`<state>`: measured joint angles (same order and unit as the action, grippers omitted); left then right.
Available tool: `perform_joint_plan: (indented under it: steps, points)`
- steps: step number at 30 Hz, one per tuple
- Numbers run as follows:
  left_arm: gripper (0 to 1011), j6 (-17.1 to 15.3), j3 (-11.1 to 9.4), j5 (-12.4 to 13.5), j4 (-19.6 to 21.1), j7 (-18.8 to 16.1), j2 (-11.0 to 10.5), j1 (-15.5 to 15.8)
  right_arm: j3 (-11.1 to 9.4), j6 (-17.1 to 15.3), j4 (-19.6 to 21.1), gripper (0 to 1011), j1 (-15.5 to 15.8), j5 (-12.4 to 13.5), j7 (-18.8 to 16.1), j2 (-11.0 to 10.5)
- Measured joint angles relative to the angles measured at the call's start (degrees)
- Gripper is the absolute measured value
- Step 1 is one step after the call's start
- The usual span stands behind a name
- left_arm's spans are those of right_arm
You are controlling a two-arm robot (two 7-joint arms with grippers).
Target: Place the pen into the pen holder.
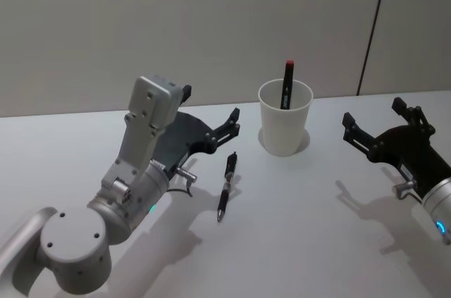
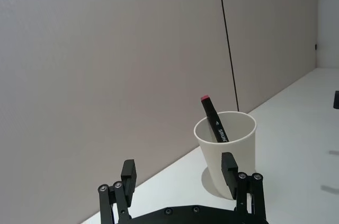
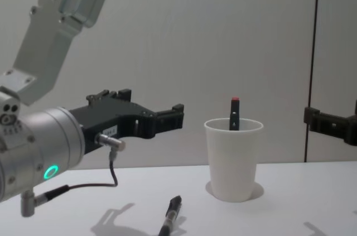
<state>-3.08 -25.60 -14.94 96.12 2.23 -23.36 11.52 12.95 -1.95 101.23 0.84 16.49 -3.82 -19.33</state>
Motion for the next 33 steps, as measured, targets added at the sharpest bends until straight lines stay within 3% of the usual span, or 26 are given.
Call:
perform_joint_plan:
  steps: [9, 18, 33]
  points:
    - [1001, -3.08, 0.36, -2.88, 3.75, 0.07, -2.08, -2.61, -0.01, 0.01, -0.01, 1002, 0.00, -0.03, 0.00, 0.00]
    - [1001, -8.28, 0.55, -5.94, 7.47, 0.24, -3.90, -5.05, -0.01, 0.01, -0.01, 1002, -0.01, -0.03, 0.00, 0.00]
    - [1001, -16.77, 0.08, -8.73, 10.02, 0.43, -4.16, -6.82, -0.01, 0.00, -0.01, 1002, 0.00, -0.03, 0.00, 0.00]
